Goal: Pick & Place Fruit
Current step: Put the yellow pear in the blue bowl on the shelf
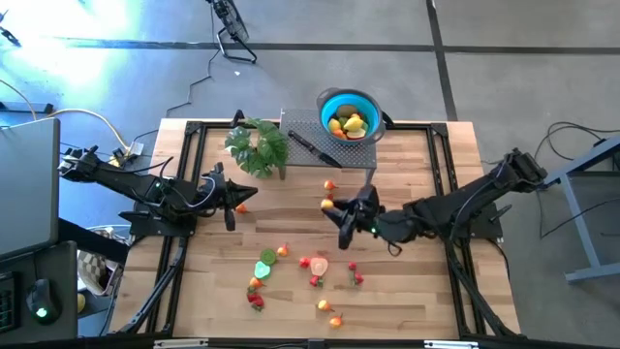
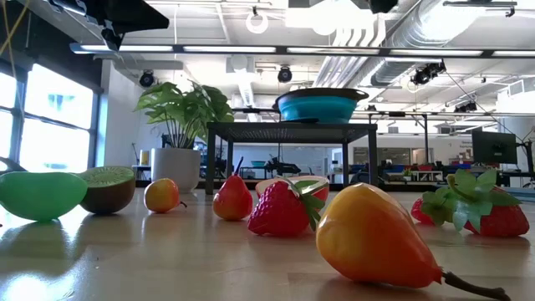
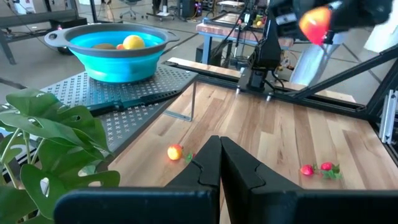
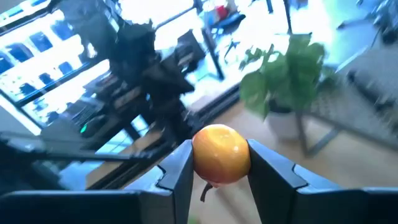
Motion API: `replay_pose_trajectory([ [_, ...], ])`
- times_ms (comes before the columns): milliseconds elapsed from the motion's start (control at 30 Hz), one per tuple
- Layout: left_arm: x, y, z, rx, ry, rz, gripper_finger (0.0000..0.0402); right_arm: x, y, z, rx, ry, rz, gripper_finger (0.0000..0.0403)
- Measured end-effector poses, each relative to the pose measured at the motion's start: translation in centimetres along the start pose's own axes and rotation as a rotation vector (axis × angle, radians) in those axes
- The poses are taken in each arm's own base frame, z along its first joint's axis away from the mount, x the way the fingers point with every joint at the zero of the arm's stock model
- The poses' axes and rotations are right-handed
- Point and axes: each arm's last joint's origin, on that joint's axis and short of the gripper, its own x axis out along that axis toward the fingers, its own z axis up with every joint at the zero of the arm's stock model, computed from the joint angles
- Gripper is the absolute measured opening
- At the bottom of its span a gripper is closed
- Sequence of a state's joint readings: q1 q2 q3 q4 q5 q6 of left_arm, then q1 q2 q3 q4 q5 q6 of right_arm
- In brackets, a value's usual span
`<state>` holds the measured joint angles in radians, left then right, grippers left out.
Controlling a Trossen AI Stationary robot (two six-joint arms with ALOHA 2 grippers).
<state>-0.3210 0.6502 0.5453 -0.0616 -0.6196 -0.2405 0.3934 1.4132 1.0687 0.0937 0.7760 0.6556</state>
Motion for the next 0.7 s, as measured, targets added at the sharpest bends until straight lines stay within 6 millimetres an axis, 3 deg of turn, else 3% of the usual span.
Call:
replay_pose_trajectory([
  [300,0.0,0.1,0.0,0.000,-0.005,0.019,0.0000,3.1,-2.7,3.1,-0.125,-0.104,-0.055,0.0126],
  [700,0.0,0.3,0.1,0.008,-0.026,0.110,0.0000,6.9,-9.1,7.3,-0.228,-0.109,-0.109,0.0126],
])
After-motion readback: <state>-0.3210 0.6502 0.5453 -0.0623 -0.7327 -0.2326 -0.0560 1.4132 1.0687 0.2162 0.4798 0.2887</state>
